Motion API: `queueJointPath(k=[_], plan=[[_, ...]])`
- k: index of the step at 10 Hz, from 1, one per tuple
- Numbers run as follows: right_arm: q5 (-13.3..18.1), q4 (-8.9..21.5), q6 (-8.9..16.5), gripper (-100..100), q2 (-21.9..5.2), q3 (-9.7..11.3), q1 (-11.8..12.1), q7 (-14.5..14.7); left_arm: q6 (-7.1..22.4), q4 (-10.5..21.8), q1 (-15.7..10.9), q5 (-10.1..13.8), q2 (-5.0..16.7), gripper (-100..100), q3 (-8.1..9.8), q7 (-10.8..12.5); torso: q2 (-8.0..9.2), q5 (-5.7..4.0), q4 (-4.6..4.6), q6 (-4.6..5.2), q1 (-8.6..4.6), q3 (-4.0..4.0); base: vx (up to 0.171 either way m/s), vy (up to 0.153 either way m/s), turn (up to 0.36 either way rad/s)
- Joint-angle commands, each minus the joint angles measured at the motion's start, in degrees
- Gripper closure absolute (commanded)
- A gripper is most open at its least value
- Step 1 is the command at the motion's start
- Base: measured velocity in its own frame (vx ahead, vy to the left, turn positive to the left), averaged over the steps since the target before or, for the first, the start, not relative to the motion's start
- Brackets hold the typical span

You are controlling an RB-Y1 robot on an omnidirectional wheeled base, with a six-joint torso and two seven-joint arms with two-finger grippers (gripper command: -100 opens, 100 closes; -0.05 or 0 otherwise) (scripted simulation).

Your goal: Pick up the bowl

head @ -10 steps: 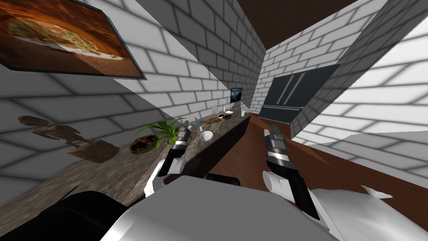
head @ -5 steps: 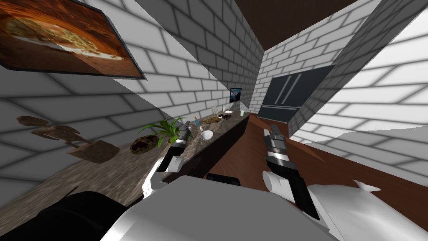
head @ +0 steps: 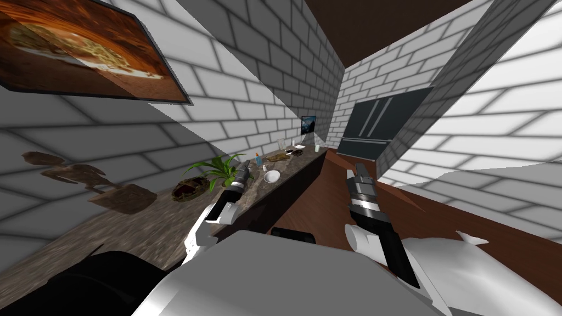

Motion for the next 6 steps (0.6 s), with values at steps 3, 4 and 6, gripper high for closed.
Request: queueJointPath(k=[3, 4, 6], plan=[[0.00, 0.00, 0.00, 0, 0.00, 0.00, 0.00, 0.00, 6.07, 0.57, -1.09, 1.28, 1.72, -100, 0.72, -0.67, 0.03, 0.01, 0.01, 0.00, 0.04, 0.02, -0.032, 0.013, -0.033], [0.00, 0.00, 0.00, 0, 0.00, 0.00, 0.00, 0.00, 7.81, 0.78, -1.66, 2.20, 2.89, -100, 1.23, -1.06, 0.03, 0.01, 0.01, -0.01, 0.03, 0.02, -0.035, 0.015, -0.048], [0.00, 0.00, 0.00, 0, 0.00, 0.00, 0.00, 0.00, 11.08, 1.01, -2.25, 3.14, 4.00, -100, 1.71, -1.41, 0.04, 0.01, 0.01, -0.01, 0.03, 0.03, -0.035, 0.018, -0.040]])
